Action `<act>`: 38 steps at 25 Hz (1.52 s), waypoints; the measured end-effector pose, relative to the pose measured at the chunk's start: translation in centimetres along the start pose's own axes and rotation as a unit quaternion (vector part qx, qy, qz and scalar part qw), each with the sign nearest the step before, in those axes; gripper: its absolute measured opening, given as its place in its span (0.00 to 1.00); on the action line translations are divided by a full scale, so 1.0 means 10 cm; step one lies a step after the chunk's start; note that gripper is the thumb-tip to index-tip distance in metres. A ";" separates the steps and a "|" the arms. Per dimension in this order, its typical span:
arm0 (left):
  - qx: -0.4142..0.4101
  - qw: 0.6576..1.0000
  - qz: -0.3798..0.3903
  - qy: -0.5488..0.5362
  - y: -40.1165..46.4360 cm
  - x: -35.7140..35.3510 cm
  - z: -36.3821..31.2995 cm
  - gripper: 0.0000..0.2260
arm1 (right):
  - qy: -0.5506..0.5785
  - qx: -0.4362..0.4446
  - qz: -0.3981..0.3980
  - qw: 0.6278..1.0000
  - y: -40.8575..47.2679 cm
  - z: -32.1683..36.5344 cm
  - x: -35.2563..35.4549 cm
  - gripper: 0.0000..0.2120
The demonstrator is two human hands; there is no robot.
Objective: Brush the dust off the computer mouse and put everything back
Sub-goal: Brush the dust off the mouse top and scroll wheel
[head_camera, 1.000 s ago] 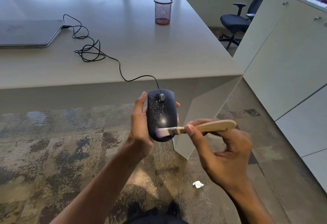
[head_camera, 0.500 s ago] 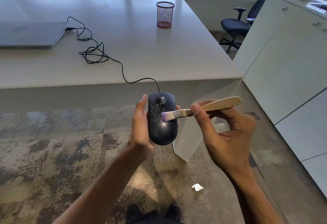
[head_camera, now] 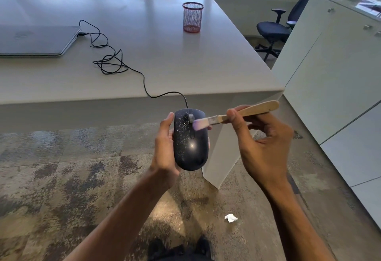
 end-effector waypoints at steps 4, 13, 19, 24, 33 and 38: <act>0.003 1.000 0.011 0.003 -0.02 0.01 -0.01 0.34 | 0.000 -0.029 -0.047 0.998 0.12 -0.08 0.08 0.02; -0.001 1.000 -0.001 -0.014 -0.04 0.02 -0.02 0.27 | 0.037 -0.053 0.030 0.997 0.08 -0.18 0.05 0.01; 0.010 1.000 -0.015 -0.006 -0.08 0.00 -0.02 0.32 | 0.092 -0.025 0.031 0.995 0.11 -0.15 0.06 0.04; 0.019 1.000 0.012 0.016 -0.15 -0.05 0.01 0.34 | 0.046 -0.052 -0.007 0.998 0.21 -0.23 0.06 0.01; 0.010 1.000 0.017 0.013 -0.20 -0.07 0.03 0.33 | 0.061 -0.041 -0.014 0.997 0.25 -0.22 -0.01 0.02; 0.006 1.000 0.014 0.015 -0.21 -0.09 0.03 0.33 | 0.058 -0.035 0.018 0.998 0.24 -0.17 -0.07 0.02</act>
Point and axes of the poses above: each hand's wrist, its own y-axis towards the middle knuckle, its own x-axis out of the back of the hand, z = x × y, the point moved 3 cm from there along y, towards the middle knuckle, and after that the axes turned 4 degrees about y, right-handed, at the moved point
